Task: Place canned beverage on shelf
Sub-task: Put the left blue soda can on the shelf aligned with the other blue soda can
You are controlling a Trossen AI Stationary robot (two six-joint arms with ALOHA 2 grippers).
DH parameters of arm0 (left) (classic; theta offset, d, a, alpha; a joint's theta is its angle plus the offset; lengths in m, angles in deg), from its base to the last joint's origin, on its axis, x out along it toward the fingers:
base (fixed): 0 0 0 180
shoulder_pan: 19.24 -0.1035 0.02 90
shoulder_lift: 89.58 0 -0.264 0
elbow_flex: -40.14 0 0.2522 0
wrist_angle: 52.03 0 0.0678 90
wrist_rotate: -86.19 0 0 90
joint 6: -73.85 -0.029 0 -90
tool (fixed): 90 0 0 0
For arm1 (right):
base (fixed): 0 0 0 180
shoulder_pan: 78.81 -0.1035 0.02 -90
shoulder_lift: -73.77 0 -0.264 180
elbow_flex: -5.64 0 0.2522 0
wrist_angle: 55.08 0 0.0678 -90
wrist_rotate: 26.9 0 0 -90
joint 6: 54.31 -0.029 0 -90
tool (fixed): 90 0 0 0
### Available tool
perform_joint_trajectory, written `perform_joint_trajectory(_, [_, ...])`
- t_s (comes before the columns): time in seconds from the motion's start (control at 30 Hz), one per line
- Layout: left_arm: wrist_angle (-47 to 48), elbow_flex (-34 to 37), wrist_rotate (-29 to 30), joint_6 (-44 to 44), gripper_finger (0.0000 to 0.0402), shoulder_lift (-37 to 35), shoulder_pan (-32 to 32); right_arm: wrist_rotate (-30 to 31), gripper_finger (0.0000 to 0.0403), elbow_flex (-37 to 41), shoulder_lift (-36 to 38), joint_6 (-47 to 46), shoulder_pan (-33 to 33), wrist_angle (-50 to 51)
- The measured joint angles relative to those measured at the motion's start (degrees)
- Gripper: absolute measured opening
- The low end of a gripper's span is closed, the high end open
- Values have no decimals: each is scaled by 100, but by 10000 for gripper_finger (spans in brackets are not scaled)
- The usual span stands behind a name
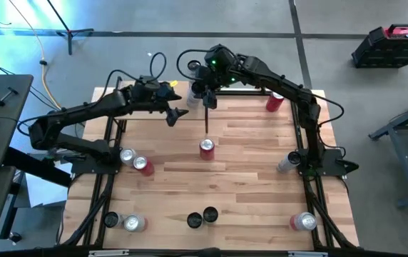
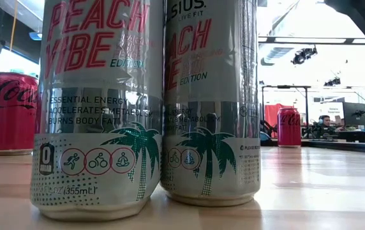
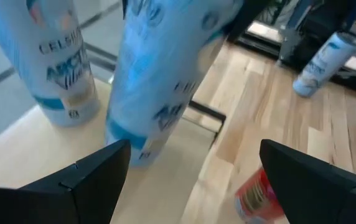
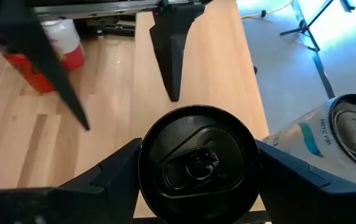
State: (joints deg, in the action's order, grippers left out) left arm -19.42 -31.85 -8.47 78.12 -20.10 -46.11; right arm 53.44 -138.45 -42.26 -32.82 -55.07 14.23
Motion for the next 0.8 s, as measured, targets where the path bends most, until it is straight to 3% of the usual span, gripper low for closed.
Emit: perform_joint_trajectory(0.8, [-388,2,-34,0,349,49,-11,219,258,1,-174,-193,77,-205])
